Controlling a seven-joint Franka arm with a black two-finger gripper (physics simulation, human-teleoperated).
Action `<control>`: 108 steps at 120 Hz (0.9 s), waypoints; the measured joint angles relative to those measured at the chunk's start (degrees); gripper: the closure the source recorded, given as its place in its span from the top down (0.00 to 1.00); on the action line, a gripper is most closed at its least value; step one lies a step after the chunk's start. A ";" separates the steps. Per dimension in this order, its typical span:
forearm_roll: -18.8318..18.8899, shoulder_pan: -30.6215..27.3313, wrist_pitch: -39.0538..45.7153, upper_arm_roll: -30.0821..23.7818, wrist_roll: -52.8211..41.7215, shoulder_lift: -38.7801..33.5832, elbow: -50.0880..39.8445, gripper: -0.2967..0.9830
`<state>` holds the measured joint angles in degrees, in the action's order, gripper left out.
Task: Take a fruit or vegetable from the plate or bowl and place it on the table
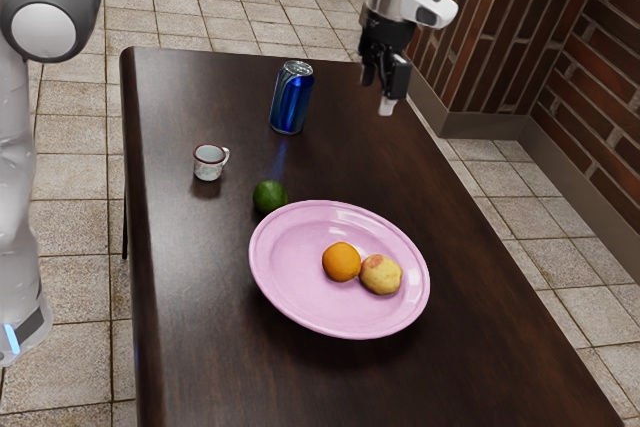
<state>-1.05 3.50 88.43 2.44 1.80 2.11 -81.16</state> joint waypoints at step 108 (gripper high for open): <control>3.91 0.69 -1.03 -15.24 2.47 8.41 3.79 0.77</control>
<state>2.86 4.19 87.40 -12.81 4.27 10.52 -77.37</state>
